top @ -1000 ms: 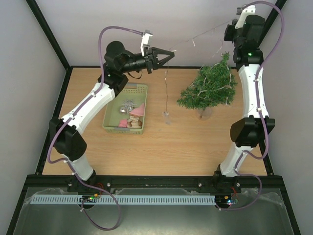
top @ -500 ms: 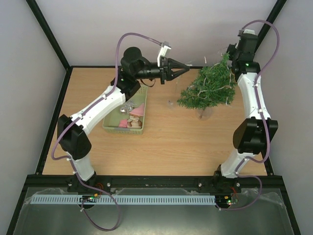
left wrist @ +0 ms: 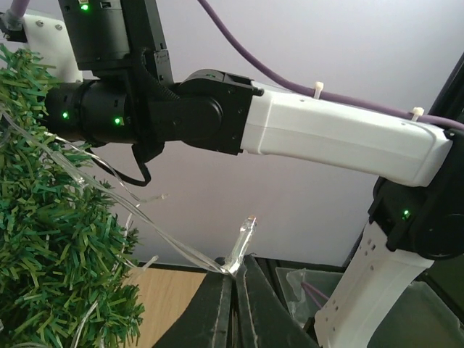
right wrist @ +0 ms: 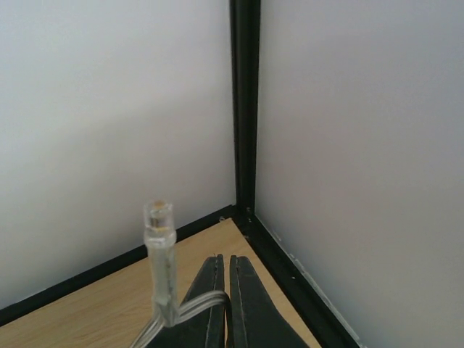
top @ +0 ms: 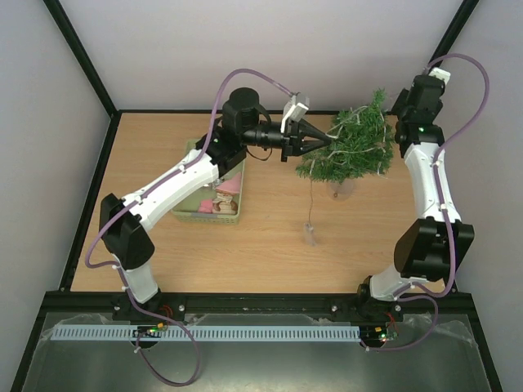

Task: Decorate the small christmas tree
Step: Wrap the decoration item around the Christmas tree.

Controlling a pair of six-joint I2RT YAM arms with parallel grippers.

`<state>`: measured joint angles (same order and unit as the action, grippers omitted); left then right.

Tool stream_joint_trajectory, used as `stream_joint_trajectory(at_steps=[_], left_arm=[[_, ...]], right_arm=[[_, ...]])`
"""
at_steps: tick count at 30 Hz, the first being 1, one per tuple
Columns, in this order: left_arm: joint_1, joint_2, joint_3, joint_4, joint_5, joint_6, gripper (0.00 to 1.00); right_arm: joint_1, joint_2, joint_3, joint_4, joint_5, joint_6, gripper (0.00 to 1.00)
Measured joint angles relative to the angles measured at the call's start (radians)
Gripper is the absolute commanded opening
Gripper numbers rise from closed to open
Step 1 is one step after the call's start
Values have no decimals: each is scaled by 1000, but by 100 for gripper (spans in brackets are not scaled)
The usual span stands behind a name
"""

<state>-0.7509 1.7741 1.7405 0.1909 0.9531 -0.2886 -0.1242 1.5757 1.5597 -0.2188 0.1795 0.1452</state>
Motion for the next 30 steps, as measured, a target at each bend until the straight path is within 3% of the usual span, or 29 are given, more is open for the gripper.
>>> stream_joint_trajectory(at_steps=[9, 16, 30], left_arm=[[-43, -4, 0, -81, -2, 93, 2], [-80, -10, 21, -120, -83, 141, 2], [2, 103, 355, -63, -309, -14, 2]], right_arm=[[-30, -85, -138, 84, -14, 14, 2], [-69, -121, -216, 217, -156, 34, 2], [-78, -121, -209, 393, -285, 111, 2]])
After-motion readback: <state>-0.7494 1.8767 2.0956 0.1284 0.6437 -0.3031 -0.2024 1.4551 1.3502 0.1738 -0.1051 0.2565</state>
